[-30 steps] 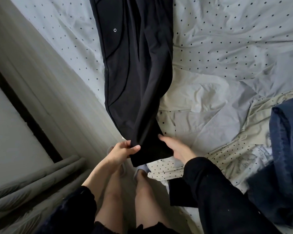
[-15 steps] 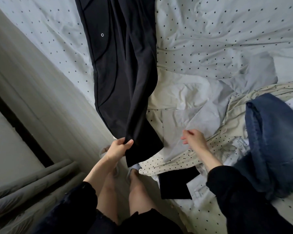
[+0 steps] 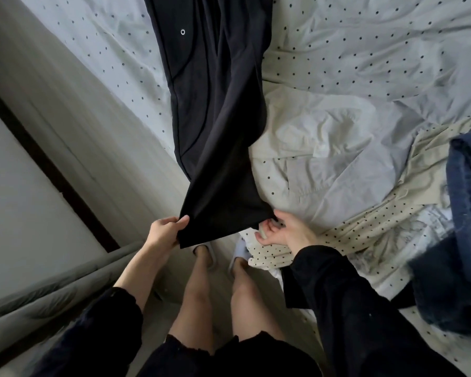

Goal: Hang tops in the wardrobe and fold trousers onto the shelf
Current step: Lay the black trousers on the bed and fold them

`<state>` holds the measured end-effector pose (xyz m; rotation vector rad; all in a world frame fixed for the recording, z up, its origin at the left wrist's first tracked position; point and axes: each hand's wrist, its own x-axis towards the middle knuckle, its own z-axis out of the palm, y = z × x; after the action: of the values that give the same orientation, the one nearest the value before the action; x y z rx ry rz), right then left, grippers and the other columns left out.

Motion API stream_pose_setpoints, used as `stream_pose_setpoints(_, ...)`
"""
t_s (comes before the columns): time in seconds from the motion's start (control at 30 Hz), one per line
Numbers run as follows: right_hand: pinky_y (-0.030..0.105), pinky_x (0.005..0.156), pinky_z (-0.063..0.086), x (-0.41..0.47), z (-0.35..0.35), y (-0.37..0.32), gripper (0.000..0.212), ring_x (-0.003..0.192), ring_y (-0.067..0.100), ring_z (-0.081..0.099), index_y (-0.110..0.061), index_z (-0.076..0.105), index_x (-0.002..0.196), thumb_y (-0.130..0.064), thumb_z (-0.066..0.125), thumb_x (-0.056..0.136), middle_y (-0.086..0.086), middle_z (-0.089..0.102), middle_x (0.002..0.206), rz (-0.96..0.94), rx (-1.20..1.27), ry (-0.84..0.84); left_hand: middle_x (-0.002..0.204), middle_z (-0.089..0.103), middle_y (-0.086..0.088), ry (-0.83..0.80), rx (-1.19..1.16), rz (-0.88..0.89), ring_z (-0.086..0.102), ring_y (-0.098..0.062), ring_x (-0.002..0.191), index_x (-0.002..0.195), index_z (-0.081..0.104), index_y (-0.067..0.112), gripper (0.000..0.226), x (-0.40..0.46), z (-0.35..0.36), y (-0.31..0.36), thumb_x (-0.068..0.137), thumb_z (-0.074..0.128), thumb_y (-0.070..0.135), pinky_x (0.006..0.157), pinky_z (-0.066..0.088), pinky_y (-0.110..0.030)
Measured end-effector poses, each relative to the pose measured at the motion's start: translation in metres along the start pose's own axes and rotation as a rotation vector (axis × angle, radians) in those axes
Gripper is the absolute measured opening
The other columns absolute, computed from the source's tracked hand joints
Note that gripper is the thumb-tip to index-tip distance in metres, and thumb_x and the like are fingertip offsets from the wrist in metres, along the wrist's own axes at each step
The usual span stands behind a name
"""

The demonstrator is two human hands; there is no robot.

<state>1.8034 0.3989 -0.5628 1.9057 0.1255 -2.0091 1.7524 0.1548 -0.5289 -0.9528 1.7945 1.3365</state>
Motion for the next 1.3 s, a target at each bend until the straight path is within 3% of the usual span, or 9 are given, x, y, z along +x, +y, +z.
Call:
stream_pose_setpoints(0.13,0.042,0.098,0.033,-0.014,0.005,-0.008,0.007,0.074,0.013,0.055,-0.008,0.051,0.09,-0.013,0.057,0.092,0.0,0.056,0.088,-0.133,-0.269,0.042,0.083,0.058,-0.01,-0.078,-0.054,-0.031,0.055,-0.018,0.069,0.095,0.059,0.001,0.011,-0.001,-0.006,-0.001,0.094,0.053,0.01,0.048,0.047,-0.017)
stream_pose_setpoints(0.47,0.036,0.072,0.047,-0.073,-0.059,-0.069,0.019,0.071,0.021,0.051,-0.013,0.054,0.085,0.004,0.047,0.087,0.006,0.054,0.084,-0.623,-0.708,0.323,0.041,0.051,0.005,-0.238,0.302,-0.04,0.046,-0.004,0.035,0.066,0.057,0.005,0.026,-0.011,0.075,-0.024,0.091,0.057,0.006,0.041,0.034,-0.015)
stream_pose_setpoints(0.57,0.038,0.072,0.047,-0.083,-0.076,-0.079,0.017,0.085,0.025,0.053,-0.01,0.058,0.095,0.001,0.049,0.085,0.01,0.058,0.092,-0.861,-0.713,0.474,0.068,0.061,-0.009,-0.305,0.381,-0.001,0.057,-0.017,0.062,0.082,0.065,-0.005,0.016,-0.017,0.107,-0.029,0.09,0.06,0.008,0.054,0.042,-0.022)
stream_pose_setpoints(0.7,0.029,0.076,0.038,-0.09,-0.087,-0.08,0.021,0.089,0.02,0.051,-0.007,0.059,0.108,-0.008,0.052,0.089,0.005,0.057,0.098,-1.199,-0.746,0.565,0.074,0.057,-0.007,-0.342,0.357,0.096,0.055,-0.002,0.054,0.079,0.061,0.005,0.015,-0.023,0.126,-0.029,0.092,0.058,0.011,0.045,0.037,-0.007)
stream_pose_setpoints(0.8,0.03,0.073,0.039,-0.077,-0.098,-0.083,0.017,0.086,0.025,0.052,-0.005,0.061,0.103,-0.007,0.052,0.088,0.007,0.057,0.086,-1.044,-0.961,0.642,0.071,0.061,-0.007,-0.295,0.429,0.101,0.056,0.003,0.045,0.076,0.063,0.005,0.016,-0.017,0.132,-0.037,0.091,0.059,0.007,0.046,0.043,-0.011)
stream_pose_setpoints(0.93,0.033,0.081,0.044,-0.061,-0.097,-0.09,0.018,0.093,0.029,0.058,-0.001,0.063,0.104,-0.004,0.051,0.091,0.012,0.062,0.093,-0.822,-1.092,0.701,0.067,0.061,-0.002,-0.278,0.576,-0.003,0.057,-0.011,0.054,0.103,0.067,-0.004,0.019,-0.003,0.138,-0.054,0.086,0.059,-0.001,0.079,0.052,-0.032)
stream_pose_setpoints(1.03,0.033,0.072,0.043,-0.047,-0.094,-0.098,0.014,0.082,0.025,0.051,0.001,0.059,0.092,-0.002,0.047,0.087,0.009,0.054,0.081,-0.87,-1.151,0.812,0.083,0.066,-0.004,-0.305,0.644,-0.03,0.059,-0.016,0.069,0.117,0.06,0.002,0.029,-0.005,0.136,-0.054,0.088,0.058,0.007,0.072,0.048,-0.021)
stream_pose_setpoints(1.17,0.045,0.093,0.04,-0.039,-0.083,-0.081,0.039,0.121,0.032,0.047,-0.011,0.05,0.128,-0.013,0.052,0.089,0.011,0.052,0.129,-1.072,-1.451,0.868,0.128,0.056,-0.01,-0.223,0.73,0.001,0.054,-0.028,0.117,0.13,0.053,0.006,0.039,0.005,0.114,-0.051,0.091,0.054,0.009,0.099,0.042,-0.03)
stream_pose_setpoints(1.3,0.044,0.107,0.03,-0.028,-0.055,-0.05,0.048,0.137,0.028,0.033,-0.011,0.041,0.141,-0.019,0.05,0.094,0.011,0.037,0.149,-1.29,-1.818,0.581,0.127,0.057,-0.018,-0.096,0.687,0.041,0.053,-0.032,0.118,0.127,0.052,-0.001,0.04,0.027,0.082,-0.041,0.089,0.059,0.008,0.094,0.042,-0.032)
